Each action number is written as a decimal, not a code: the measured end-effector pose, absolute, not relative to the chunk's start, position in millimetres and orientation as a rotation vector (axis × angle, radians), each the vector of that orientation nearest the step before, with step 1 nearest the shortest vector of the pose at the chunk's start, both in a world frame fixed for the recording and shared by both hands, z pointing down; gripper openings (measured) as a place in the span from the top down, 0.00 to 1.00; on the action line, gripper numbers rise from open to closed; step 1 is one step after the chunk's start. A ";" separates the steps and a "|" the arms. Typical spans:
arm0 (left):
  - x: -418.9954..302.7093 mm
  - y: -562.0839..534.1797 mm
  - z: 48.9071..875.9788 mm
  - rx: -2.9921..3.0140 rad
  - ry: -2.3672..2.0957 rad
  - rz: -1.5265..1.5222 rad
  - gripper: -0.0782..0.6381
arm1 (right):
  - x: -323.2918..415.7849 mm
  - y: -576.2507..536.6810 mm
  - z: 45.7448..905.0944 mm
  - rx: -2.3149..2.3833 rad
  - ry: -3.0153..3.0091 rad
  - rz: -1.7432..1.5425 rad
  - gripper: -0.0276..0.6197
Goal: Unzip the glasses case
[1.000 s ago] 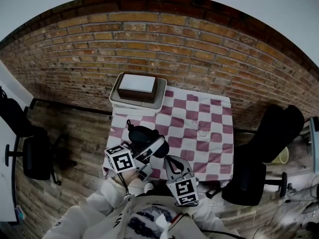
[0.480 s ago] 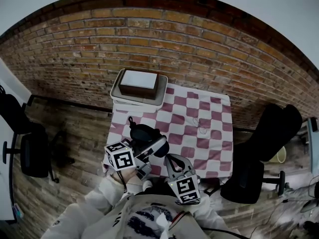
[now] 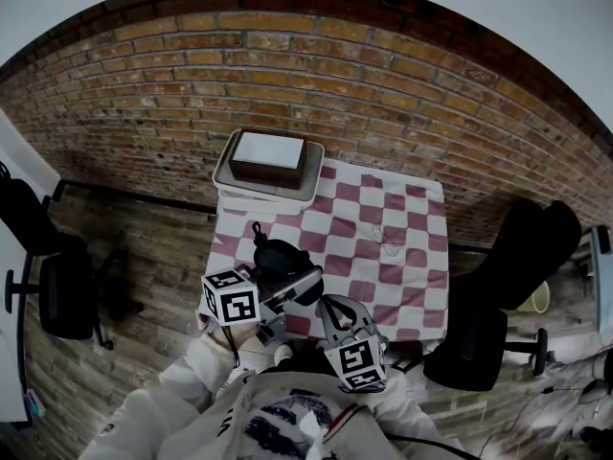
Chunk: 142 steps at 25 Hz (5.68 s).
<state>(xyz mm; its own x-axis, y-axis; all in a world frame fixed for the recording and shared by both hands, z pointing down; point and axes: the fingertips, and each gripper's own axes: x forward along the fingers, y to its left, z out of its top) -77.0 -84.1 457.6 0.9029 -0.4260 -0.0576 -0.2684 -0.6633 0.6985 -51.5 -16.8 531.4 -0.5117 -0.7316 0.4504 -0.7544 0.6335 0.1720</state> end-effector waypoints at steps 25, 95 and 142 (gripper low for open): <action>-58.6 -76.6 470.1 2.361 -0.332 -0.109 0.54 | -40.4 -25.5 525.7 1.048 -2.335 -0.122 0.93; -45.5 -32.0 503.8 2.388 -0.041 0.178 0.54 | -51.5 -34.2 503.7 0.947 -2.375 -0.237 0.93; -19.3 23.3 541.6 2.379 0.113 0.542 0.54 | -39.3 -27.1 492.2 0.941 -2.385 -0.292 0.93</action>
